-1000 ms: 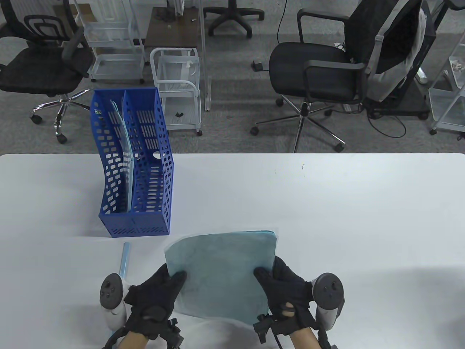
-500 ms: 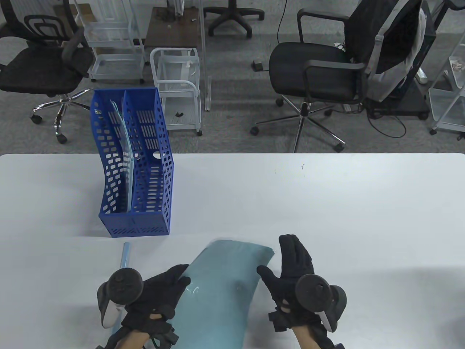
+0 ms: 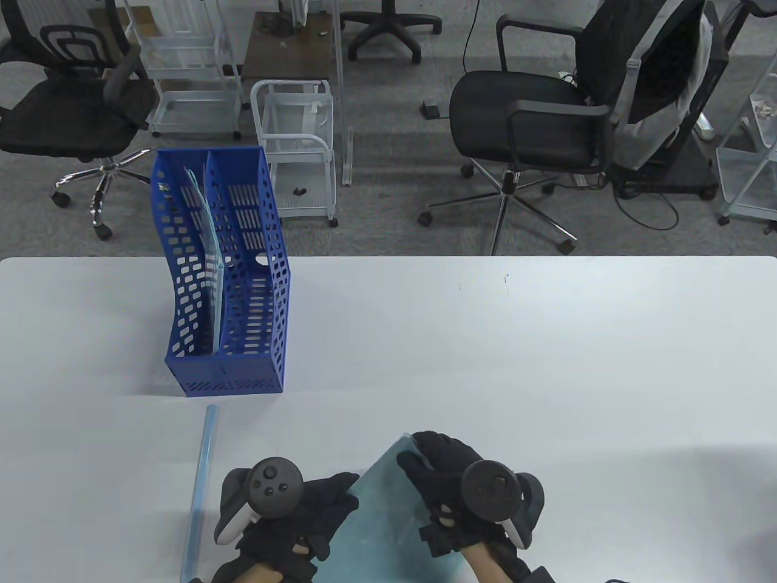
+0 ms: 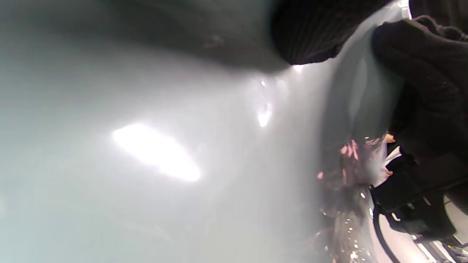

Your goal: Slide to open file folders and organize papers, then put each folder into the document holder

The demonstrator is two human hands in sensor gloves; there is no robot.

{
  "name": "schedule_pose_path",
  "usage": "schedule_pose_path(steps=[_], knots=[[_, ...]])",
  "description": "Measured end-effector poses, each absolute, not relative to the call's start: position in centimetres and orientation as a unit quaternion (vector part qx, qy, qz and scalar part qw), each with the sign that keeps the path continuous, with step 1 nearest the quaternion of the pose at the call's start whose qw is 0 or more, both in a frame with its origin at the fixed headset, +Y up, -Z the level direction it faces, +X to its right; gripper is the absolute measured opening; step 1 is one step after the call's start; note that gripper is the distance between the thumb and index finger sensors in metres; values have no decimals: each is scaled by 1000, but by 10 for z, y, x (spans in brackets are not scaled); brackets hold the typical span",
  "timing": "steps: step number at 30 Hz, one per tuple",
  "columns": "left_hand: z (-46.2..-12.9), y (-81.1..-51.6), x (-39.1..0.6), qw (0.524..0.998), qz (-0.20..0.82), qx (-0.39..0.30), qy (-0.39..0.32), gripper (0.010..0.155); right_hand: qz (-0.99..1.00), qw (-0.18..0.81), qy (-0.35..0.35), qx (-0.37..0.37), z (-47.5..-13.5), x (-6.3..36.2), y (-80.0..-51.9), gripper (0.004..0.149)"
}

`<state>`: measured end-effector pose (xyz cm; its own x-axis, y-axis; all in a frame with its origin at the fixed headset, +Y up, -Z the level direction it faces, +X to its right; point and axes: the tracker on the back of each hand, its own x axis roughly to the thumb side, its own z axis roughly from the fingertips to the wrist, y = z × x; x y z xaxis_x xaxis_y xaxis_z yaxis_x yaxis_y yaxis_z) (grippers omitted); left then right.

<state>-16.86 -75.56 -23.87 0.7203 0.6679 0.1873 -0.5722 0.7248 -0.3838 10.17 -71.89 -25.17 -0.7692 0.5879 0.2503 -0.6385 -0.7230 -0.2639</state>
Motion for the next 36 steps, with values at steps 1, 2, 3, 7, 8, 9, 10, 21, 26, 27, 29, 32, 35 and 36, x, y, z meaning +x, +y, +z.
schedule_pose_path(steps=[1,2,3,7,8,9,10,21,26,27,29,32,35,36], knots=[[-239,-756,-168,916,338,-153,-155,48,927,323,-174,74,-252,101,-719,44],[-239,-757,-168,917,335,-155,-149,50,932,309,-177,73,-253,99,-719,44],[-239,-757,-169,918,334,-155,-145,51,934,302,-177,73,-253,99,-720,44],[-241,-754,-184,926,343,-130,-89,55,946,257,-185,66,-257,99,-722,44],[-242,-752,-190,928,346,-118,-74,56,949,246,-187,64,-257,100,-722,44],[-242,-748,-198,931,346,-102,-51,56,953,231,-188,63,-258,100,-722,44],[-243,-743,-208,938,337,-83,-24,56,956,218,-188,63,-259,100,-722,44],[-260,-751,-318,934,138,-144,296,79,971,119,-196,68,-261,98,-723,44],[-270,-760,-316,929,72,-171,319,68,975,97,-189,66,-264,97,-726,44],[-271,-761,-312,931,58,-176,316,66,975,97,-188,66,-264,97,-726,44],[-276,-762,-297,935,-6,-169,313,62,975,96,-186,67,-263,97,-725,44],[-282,-764,-286,934,-36,-170,312,58,977,85,-185,70,-263,95,-725,44],[-283,-765,-284,937,-14,-172,304,56,980,67,-169,80,-263,91,-727,44],[-282,-765,-282,940,-5,-170,296,55,981,63,-162,88,-264,89,-727,44]])
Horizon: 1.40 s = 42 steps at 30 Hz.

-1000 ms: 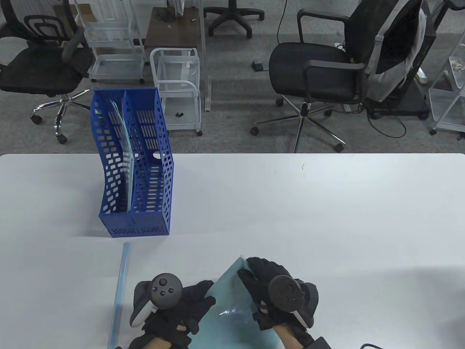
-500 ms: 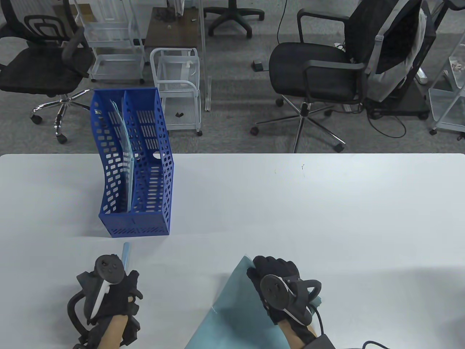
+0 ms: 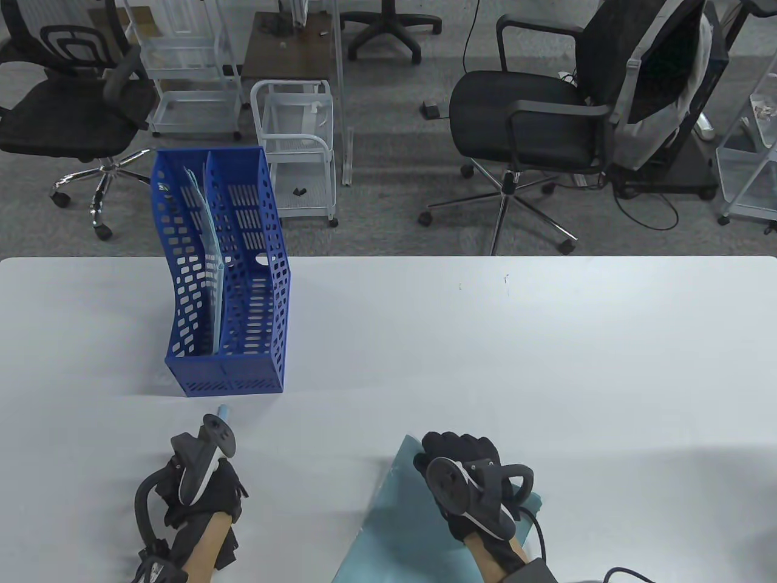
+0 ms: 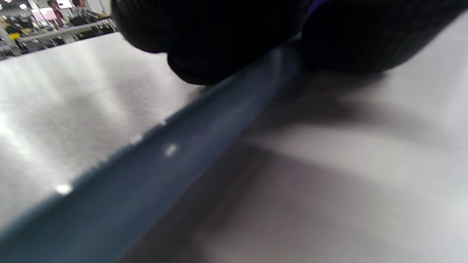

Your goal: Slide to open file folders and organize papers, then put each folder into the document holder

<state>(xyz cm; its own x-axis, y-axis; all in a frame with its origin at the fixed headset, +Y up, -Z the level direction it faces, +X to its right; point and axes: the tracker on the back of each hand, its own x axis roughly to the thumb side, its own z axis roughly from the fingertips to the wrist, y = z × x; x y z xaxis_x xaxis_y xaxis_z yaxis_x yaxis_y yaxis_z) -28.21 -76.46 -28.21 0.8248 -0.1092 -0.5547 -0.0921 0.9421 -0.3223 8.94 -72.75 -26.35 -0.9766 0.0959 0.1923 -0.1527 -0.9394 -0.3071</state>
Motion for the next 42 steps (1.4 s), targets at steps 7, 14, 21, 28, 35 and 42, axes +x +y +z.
schedule_pose_path(steps=[7,14,21,28,35,42], knots=[[-275,-768,-266,896,323,-271,137,53,980,66,-110,154,-262,75,-733,44],[-275,-774,-263,803,564,-194,-6,51,966,74,-100,228,-252,60,-731,44],[-272,-775,-280,662,745,-73,-49,50,958,72,-103,259,-244,52,-728,44],[-269,-774,-287,578,813,-17,-61,49,950,73,-98,287,-236,44,-727,44],[-267,-773,-294,543,838,-3,-59,49,947,70,-89,301,-231,37,-728,44],[-266,-774,-292,548,834,-14,-60,49,946,71,-78,307,-231,35,-729,44]])
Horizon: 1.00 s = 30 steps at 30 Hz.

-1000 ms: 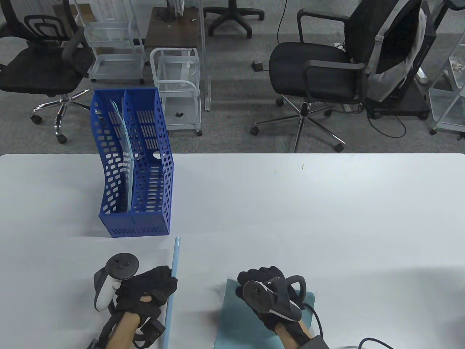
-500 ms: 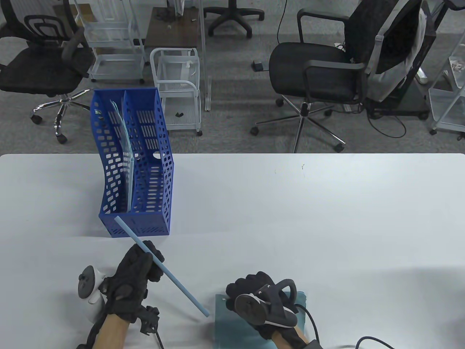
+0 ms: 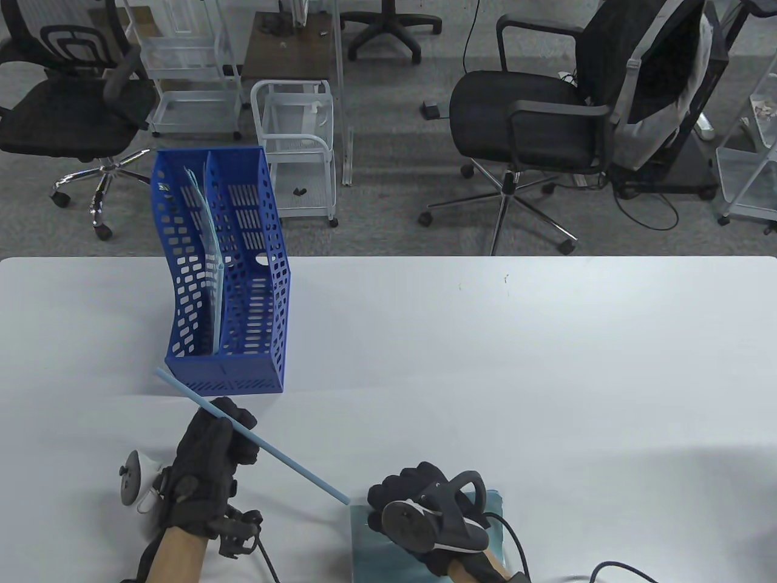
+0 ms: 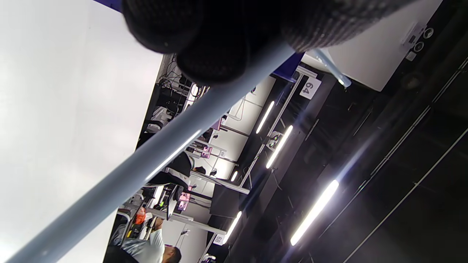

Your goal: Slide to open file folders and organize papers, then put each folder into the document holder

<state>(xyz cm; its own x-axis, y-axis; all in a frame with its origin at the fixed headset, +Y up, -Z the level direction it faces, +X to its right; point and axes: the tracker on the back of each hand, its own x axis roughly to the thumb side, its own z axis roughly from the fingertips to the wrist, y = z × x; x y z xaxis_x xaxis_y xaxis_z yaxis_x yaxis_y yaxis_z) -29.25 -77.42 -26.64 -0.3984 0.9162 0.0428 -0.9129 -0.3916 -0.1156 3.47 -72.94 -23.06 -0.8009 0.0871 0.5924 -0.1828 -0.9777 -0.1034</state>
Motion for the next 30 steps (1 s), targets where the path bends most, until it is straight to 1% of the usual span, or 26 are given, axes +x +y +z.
schedule_pose_path(steps=[3,5,6,10,13,15,17,19,21,22,24,27,29,30], knots=[[-266,-770,-289,562,824,-13,-71,49,946,56,-68,312,-229,32,-730,44],[-265,-763,-286,584,806,-16,-97,49,947,47,-51,314,-229,30,-730,44],[-264,-758,-284,600,792,-18,-111,49,948,37,-36,315,-229,28,-730,44],[-261,-739,-264,674,723,-17,-148,48,947,6,-12,322,-225,18,-731,43],[-262,-727,-241,734,658,-37,-164,48,945,16,1,327,-225,16,-730,42],[-265,-723,-227,763,624,-55,-160,48,944,31,9,327,-227,17,-730,42],[-270,-722,-213,789,593,-66,-145,49,944,58,33,322,-230,22,-731,42],[-275,-724,-197,808,564,-101,-135,49,944,103,56,308,-236,30,-731,41],[-281,-729,-182,816,545,-146,-128,49,941,150,72,293,-244,42,-729,41],[-283,-730,-177,815,543,-158,-124,49,941,168,76,283,-247,48,-728,40],[-287,-731,-164,820,527,-189,-120,49,940,214,71,255,-254,63,-727,40],[-289,-732,-143,830,474,-256,-143,49,927,308,66,202,-265,89,-722,39],[-288,-732,-133,832,470,-256,-143,50,924,335,63,170,-270,106,-721,39],[-287,-731,-128,832,462,-269,-149,49,921,352,55,155,-272,115,-721,39]])
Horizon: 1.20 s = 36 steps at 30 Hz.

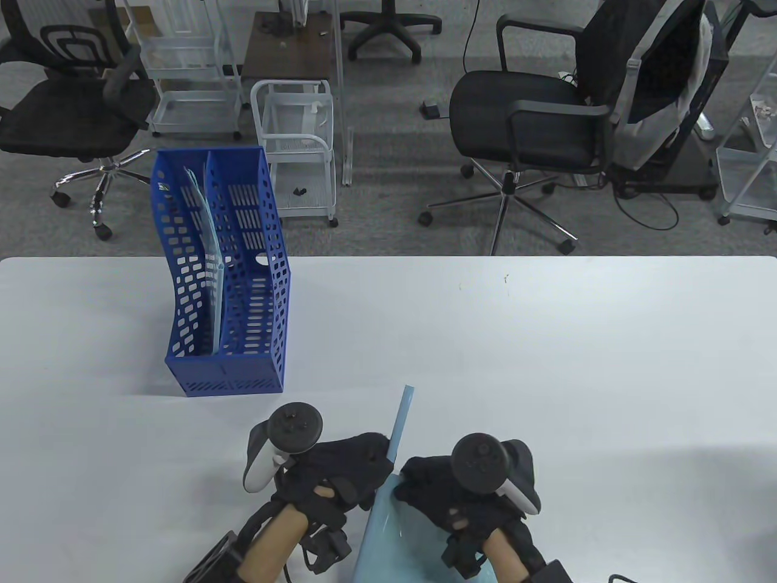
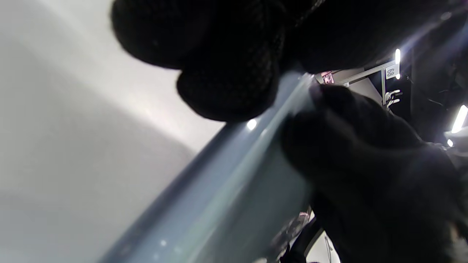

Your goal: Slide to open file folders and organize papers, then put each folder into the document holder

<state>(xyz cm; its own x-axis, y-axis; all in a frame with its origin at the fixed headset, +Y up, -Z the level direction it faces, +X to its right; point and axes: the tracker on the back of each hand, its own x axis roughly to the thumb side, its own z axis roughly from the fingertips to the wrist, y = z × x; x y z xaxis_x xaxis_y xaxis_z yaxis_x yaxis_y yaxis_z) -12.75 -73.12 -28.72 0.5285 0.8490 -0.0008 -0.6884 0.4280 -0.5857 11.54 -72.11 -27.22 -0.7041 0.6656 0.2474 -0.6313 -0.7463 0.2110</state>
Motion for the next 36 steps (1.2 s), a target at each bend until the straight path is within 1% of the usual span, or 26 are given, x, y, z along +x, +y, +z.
schedule_pose_path(steps=[2,5,10,15,20,28,36], knots=[[-286,-731,-120,834,438,-292,-165,50,916,377,57,129,-274,128,-721,39],[-283,-732,-114,841,411,-304,-177,50,916,386,40,99,-277,142,-719,39],[-282,-734,-111,837,399,-326,-186,50,915,396,26,74,-280,154,-718,39],[-282,-736,-110,826,394,-354,-193,49,914,400,15,59,-280,161,-717,38],[-281,-739,-109,830,381,-357,-194,49,914,402,12,48,-282,166,-720,39],[-281,-740,-109,825,378,-373,-195,49,914,404,10,42,-283,167,-721,39],[-281,-741,-110,822,372,-385,-195,49,922,386,3,41,-283,163,-723,39]])
